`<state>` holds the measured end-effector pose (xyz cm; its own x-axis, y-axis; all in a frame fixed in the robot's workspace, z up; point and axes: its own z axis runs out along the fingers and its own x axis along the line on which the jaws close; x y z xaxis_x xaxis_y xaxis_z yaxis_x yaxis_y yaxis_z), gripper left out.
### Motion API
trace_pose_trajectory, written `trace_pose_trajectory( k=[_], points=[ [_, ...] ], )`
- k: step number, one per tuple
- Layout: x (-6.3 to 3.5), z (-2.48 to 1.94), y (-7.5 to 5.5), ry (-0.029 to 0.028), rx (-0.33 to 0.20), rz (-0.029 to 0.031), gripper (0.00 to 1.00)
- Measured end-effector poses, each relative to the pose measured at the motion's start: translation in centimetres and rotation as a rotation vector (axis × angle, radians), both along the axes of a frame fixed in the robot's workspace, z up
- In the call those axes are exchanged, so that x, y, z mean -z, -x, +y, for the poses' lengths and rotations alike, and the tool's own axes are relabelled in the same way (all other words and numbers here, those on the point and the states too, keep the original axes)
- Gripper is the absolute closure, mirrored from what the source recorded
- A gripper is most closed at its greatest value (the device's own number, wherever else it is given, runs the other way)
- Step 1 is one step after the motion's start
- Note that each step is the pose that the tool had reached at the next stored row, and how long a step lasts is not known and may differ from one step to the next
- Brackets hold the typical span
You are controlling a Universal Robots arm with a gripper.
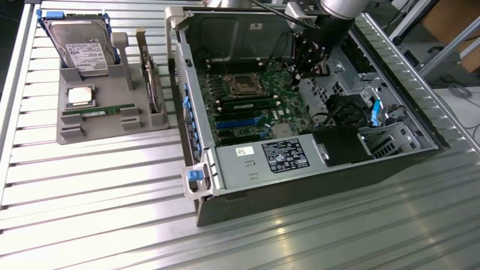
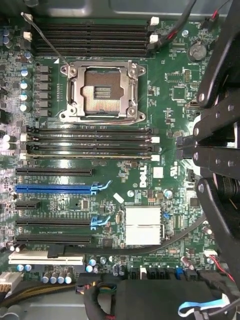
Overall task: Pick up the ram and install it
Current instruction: 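Press down the ram until it locks into place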
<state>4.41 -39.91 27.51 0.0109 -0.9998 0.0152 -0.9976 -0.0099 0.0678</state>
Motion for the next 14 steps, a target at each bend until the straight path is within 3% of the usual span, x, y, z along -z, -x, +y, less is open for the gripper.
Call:
trace_pose_trajectory(
  k=[3,5,6,9,14],
  points=[
    [0.55,-0.03,0.4,0.0002,0.000,0.0001,0.90],
    [1.31,-0.10,1.4,0.0000,0.000,0.0000,0.90],
    [1.59,-0.36,1.8,0.0001,0.000,0.0000,0.90],
    [1.90,-0.73,2.0,0.0001,0.000,0.0001,0.90],
    [2.76,-0.84,2.7,0.0006,0.000,0.0000,0.90]
  ],
)
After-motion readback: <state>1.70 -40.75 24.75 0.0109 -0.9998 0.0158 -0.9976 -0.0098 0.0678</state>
